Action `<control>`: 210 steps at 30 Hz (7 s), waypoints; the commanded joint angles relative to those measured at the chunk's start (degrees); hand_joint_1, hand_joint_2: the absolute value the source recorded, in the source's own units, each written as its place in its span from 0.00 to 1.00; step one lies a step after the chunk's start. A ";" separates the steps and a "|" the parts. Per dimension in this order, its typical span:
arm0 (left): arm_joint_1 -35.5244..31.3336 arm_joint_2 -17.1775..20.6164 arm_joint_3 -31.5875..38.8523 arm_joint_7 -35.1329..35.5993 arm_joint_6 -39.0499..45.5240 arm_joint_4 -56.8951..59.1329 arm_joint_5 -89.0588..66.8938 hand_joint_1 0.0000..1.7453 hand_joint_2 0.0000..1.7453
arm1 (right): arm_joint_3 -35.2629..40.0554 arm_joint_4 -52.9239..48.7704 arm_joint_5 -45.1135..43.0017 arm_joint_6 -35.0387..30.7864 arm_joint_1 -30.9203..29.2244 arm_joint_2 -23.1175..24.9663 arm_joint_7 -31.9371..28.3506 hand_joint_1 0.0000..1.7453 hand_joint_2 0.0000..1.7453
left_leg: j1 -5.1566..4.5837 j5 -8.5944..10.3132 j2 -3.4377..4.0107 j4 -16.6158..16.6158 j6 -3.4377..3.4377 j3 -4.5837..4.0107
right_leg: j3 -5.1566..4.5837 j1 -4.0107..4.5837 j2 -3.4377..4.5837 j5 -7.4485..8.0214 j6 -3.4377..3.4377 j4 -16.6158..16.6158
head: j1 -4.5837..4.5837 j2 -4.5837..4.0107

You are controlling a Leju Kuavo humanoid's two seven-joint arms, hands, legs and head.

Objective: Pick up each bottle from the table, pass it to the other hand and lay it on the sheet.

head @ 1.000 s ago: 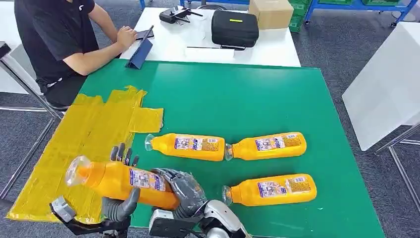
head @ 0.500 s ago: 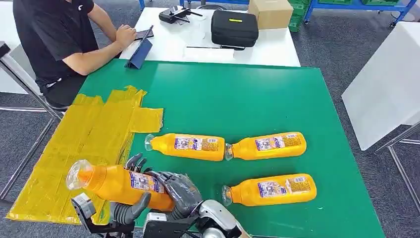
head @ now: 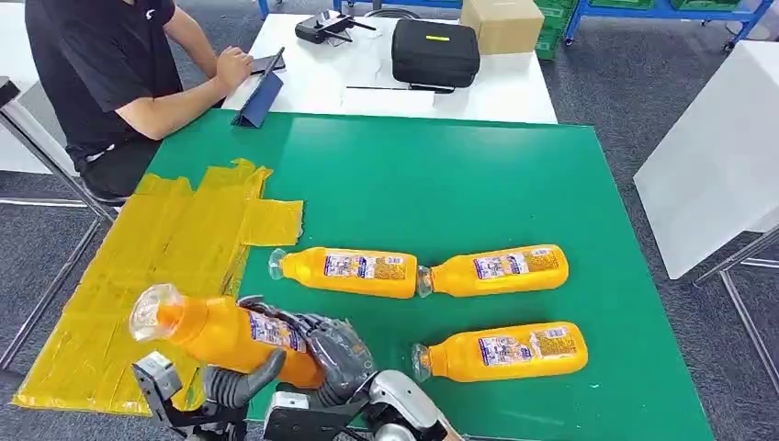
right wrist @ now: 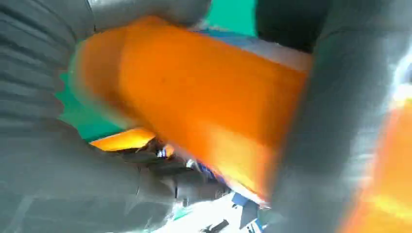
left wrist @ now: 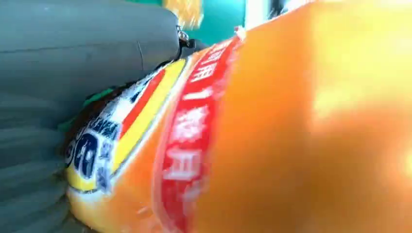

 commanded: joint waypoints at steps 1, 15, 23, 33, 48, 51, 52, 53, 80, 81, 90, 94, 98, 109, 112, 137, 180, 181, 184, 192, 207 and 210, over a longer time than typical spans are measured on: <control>-4.33 3.59 10.76 0.40 28.34 -7.60 -29.16 1.00 1.00 | -7.36 -14.89 -1.28 0.76 4.47 -9.36 -0.05 0.00 1.00 | 0.09 -0.01 -0.12 0.00 -0.04 0.03 | 0.12 0.10 -0.14 -0.01 -0.06 -0.08 | 0.02 0.00; -7.04 7.44 23.74 -4.66 44.69 5.65 -65.16 1.00 1.00 | -8.04 -22.34 0.42 3.99 4.27 -29.16 0.63 0.00 0.00 | -0.04 -0.02 -0.06 -0.06 0.02 0.14 | 0.23 -0.02 -0.09 0.01 -0.01 -0.14 | -0.02 0.00; -7.04 7.44 23.74 -4.66 44.69 5.65 -65.16 1.00 1.00 | -8.04 -22.34 0.42 3.99 4.27 -29.16 0.63 0.00 0.00 | -0.07 0.01 -0.06 -0.01 0.00 0.05 | 0.13 -0.04 -0.09 0.04 0.01 -0.06 | -0.04 0.00; -7.38 16.07 11.51 8.73 44.69 14.94 -78.00 1.00 1.00 | -8.31 -25.73 -1.16 7.83 4.78 -39.89 3.13 0.00 1.00 | -0.07 0.04 -0.28 -0.07 0.05 0.12 | 0.28 -0.05 -0.32 0.00 0.04 -0.14 | -0.04 0.00; -16.76 24.34 -6.68 12.76 39.31 47.36 -73.64 0.98 1.00 | -17.74 -27.17 -1.15 10.79 11.18 -47.12 6.81 0.00 1.00 | -0.15 0.07 -0.28 -0.09 0.07 0.22 | 0.34 -0.15 -0.30 0.04 0.05 -0.14 | -0.04 0.00; -17.04 25.25 -8.71 13.99 38.08 50.08 -73.73 0.00 1.00 | -21.38 -29.52 -1.20 10.34 14.56 -48.53 6.86 0.00 1.00 | -0.14 0.13 -0.61 -0.11 0.07 0.39 | 0.58 -0.13 -0.65 0.02 0.02 -0.15 | -0.09 0.00; -16.79 25.25 -8.71 13.41 38.02 50.15 -72.52 0.00 1.00 | -22.23 -29.96 -1.26 10.19 15.24 -48.68 6.82 0.00 1.00 | -0.20 0.10 -0.56 -0.11 0.10 0.48 | 0.63 -0.19 -0.61 0.01 0.05 -0.10 | -0.09 0.00; -16.37 25.38 -8.87 12.94 38.16 49.93 -71.92 0.00 1.00 | -22.91 -30.30 -1.24 10.16 15.74 -48.94 6.94 0.00 1.00 | -0.18 0.11 -0.59 -0.13 0.09 0.50 | 0.67 -0.16 -0.62 0.05 0.03 -0.12 | -0.07 0.00; -3.69 33.33 -12.79 3.53 18.23 23.60 -44.53 0.00 1.00 | -26.73 -19.50 3.84 12.29 11.83 -46.26 4.80 0.00 1.00 | -0.57 -0.76 -0.19 -0.24 0.26 2.11 | 2.22 -0.46 -0.24 -0.65 0.11 -0.01 | -0.09 0.00; -2.61 33.95 -12.91 2.37 16.01 20.86 -41.25 0.00 1.00 | -26.21 -16.08 4.72 12.78 9.11 -44.63 4.11 0.00 1.00 | -0.61 -0.79 -0.31 -0.27 0.26 2.31 | 2.46 -0.49 -0.35 -0.71 0.13 -0.05 | -0.09 0.00; -1.00 32.30 -11.83 -7.49 4.24 9.70 -21.96 0.00 0.00 | -19.43 -3.20 5.57 17.59 2.62 -44.72 2.99 0.00 1.00 | -0.62 -0.86 -0.59 -0.21 0.30 2.46 | 2.59 -0.53 -0.68 -0.89 0.14 -0.10 | -0.07 0.00; -3.29 31.17 -11.44 -9.88 -1.73 7.78 -14.18 0.00 0.00 | -16.43 5.43 4.67 20.67 1.07 -44.48 3.48 0.00 1.00 | -0.57 -0.75 -0.70 -0.21 0.39 2.14 | 2.33 -0.49 -0.80 -0.85 0.14 -0.21 | -0.07 0.00; -5.18 31.27 -12.56 -9.88 -3.33 6.42 -9.45 0.00 0.00 | -15.22 12.81 4.94 19.49 0.18 -41.51 3.29 1.00 1.00 | -0.38 -0.67 -0.58 -0.22 0.37 1.94 | 2.17 -0.34 -0.73 -0.72 0.10 -0.37 | -0.07 0.00; -7.27 28.61 -10.66 -9.88 -7.27 6.56 -2.72 0.00 0.00 | -15.27 11.20 1.84 20.33 2.77 -42.66 2.11 1.00 1.00 | -0.09 -0.50 -0.23 -0.10 0.35 1.76 | 1.82 -0.11 -0.40 -0.47 -0.08 -0.41 | -0.02 0.00; -6.92 22.12 -4.55 -9.67 -13.52 7.09 2.50 0.00 0.00 | -17.97 9.40 -3.15 18.06 5.61 -40.08 0.99 1.00 1.00 | -0.06 -0.39 -0.27 -0.13 0.44 1.81 | 1.98 -0.09 -0.42 -0.24 0.05 -0.63 | -0.02 0.00; -1.21 6.36 -4.23 3.36 -22.29 1.19 27.19 0.00 1.00 | -29.36 -10.48 -17.54 15.68 6.52 -12.55 -5.03 1.00 1.00 | -0.03 -0.62 0.20 -0.08 0.37 1.09 | 1.39 0.02 0.16 -0.25 0.29 -0.62 | -0.02 0.00; -2.59 6.26 -9.04 -0.58 -12.72 0.62 11.82 0.00 1.00 | -1.51 2.53 -12.75 14.09 0.88 -3.97 -1.99 1.00 1.00 | -0.01 -0.62 0.05 -0.13 0.38 0.92 | 1.27 0.02 0.02 -0.29 0.29 -0.67 | -0.02 0.00; -2.59 6.26 -9.04 -0.58 -12.72 0.62 11.82 0.00 1.00 | -1.51 2.53 -12.75 14.09 0.88 -3.97 -1.99 1.00 1.00 | -0.02 -0.61 0.02 -0.12 0.39 0.90 | 1.26 0.01 -0.01 -0.30 0.30 -0.66 | -0.02 0.00; -2.60 6.25 -9.27 -1.52 -11.06 0.26 8.96 0.00 1.00 | -1.48 2.10 -12.76 14.11 1.06 -4.12 -1.97 1.00 1.00 | 0.00 -0.61 -0.02 -0.12 0.36 0.92 | 1.29 0.04 -0.05 -0.30 0.27 -0.68 | -0.02 0.00; -2.65 5.99 -9.55 -2.78 -10.07 -0.59 6.31 1.00 1.00 | -1.51 1.70 -12.83 14.06 1.12 -4.67 -1.82 1.00 1.00 | 0.00 -0.61 0.01 -0.10 0.38 0.89 | 1.25 0.03 -0.03 -0.29 0.29 -0.67 | -0.04 0.00; -2.70 6.03 -8.70 -3.77 -11.45 -0.78 7.18 1.00 1.00 | -2.37 0.71 -12.94 13.74 1.42 -5.29 -1.47 1.00 1.00 | -0.01 -0.61 -0.04 -0.11 0.38 0.90 | 1.27 0.03 -0.07 -0.30 0.29 -0.68 | -0.02 0.00; -2.71 6.12 -8.50 -4.16 -11.88 -1.48 7.15 1.00 1.00 | -3.06 -0.50 -12.99 13.59 1.50 -5.70 -1.45 1.00 1.00 | -0.03 -0.61 -0.03 -0.10 0.40 0.88 | 1.23 0.01 -0.05 -0.30 0.31 -0.65 | -0.02 0.00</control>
